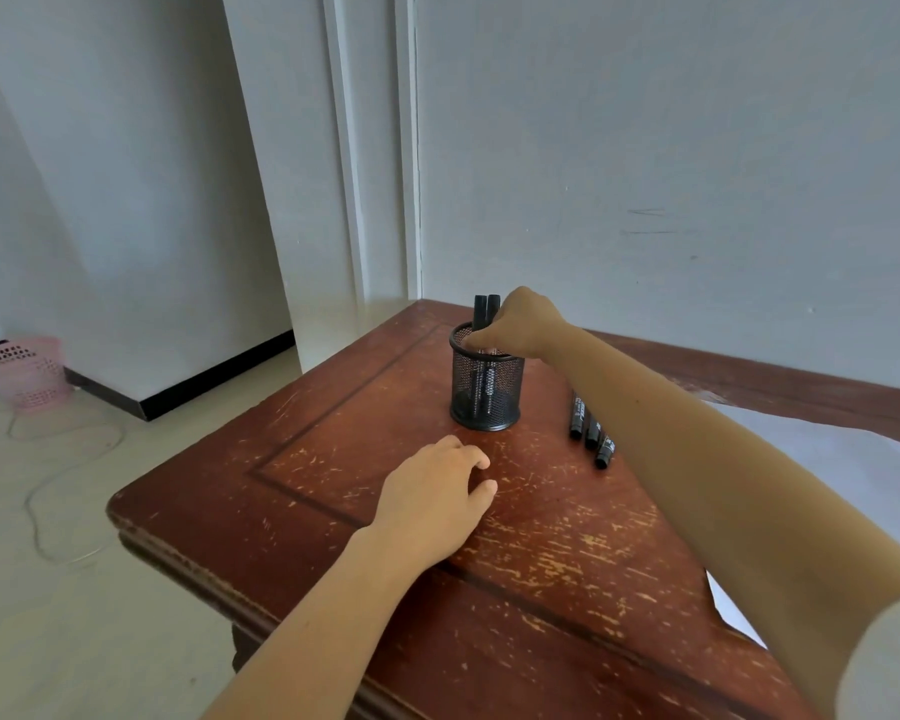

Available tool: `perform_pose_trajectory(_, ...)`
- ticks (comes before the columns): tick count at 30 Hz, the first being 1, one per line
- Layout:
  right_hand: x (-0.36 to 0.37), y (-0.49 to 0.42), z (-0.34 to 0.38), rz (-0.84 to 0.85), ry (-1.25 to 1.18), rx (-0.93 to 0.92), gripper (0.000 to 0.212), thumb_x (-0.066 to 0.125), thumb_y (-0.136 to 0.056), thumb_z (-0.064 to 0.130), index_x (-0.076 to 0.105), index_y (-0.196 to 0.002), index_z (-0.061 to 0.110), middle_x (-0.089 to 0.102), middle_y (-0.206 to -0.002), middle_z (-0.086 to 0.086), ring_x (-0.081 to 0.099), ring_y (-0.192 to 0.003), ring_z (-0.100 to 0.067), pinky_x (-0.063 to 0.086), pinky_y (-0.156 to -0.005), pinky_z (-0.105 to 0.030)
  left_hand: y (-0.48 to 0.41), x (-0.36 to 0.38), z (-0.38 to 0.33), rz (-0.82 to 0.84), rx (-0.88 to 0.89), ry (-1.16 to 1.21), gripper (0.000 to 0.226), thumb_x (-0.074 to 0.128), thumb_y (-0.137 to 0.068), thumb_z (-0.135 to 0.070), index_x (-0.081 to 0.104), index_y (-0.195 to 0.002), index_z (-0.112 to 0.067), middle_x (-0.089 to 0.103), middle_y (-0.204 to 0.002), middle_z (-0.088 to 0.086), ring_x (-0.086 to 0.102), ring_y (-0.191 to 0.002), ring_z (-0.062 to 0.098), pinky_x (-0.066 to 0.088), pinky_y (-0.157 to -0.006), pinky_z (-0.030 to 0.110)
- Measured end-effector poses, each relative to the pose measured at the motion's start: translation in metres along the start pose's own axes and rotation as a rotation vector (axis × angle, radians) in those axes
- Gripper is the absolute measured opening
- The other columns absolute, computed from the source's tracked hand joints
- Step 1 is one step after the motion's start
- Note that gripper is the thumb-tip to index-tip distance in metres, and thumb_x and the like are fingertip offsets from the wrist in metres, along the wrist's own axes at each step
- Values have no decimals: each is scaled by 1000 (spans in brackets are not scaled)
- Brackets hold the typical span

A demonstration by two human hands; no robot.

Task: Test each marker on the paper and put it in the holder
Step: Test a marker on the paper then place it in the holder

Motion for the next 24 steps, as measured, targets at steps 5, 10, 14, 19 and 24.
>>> perform_pose_trajectory(5, -7, 10, -5, -44, -95, -26, 29, 75, -77, 28, 60, -65, 6, 46, -59, -2, 41, -54, -13, 32, -46, -24, 0, 0, -2, 11, -6, -19, 36, 44, -94, -41, 52, -127, -28, 53, -125, -6, 54, -110, 14, 44, -86, 30)
perform_pose_trajectory(10, -40, 53, -41, -88, -126, -107, 13, 71, -81, 23, 73, -84, 10, 66, -77, -1, 56, -68, -10, 43, -56, -19, -4, 1, -14, 56, -21, -63, 39, 44, -94, -39, 48, -132, -27, 52, -130, -4, 53, -114, 16, 46, -88, 32)
perform_pose_trajectory(14, -79, 112, -116, -176, -60, -18, 9, 70, -82, 21, 74, -84, 12, 71, -78, 0, 58, -64, -6, 44, -59, -18, -3, 11, -79, 103, 211, -39, 50, 43, -93, -47, 40, -138, -27, 42, -141, -7, 44, -125, 14, 43, -97, 33)
perform_pose_trajectory(19, -105, 190, -225, -97, 219, 273, 25, 65, -86, 31, 72, -105, 16, 70, -113, 3, 62, -98, -14, 45, -85, -23, 29, 53, -176, 455, 623, -13, 71, 46, -84, -64, 23, -146, -36, 13, -157, -17, 12, -143, 4, 20, -114, 30)
perform_pose_trajectory(24, -84, 233, -247, 5, 319, 254, 45, 48, -95, 45, 56, -129, 17, 58, -133, -1, 52, -123, -24, 40, -102, -38, 34, 72, -188, 476, 691, -109, 57, 38, -90, -59, 31, -143, -37, 19, -156, -18, 20, -143, 8, 23, -115, 34)
Point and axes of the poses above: each hand's wrist, its own y-axis away from the middle knuckle, its own x-axis out of the palm, z = x × y, the point moved 8 cm from there along -y, towards the middle knuckle
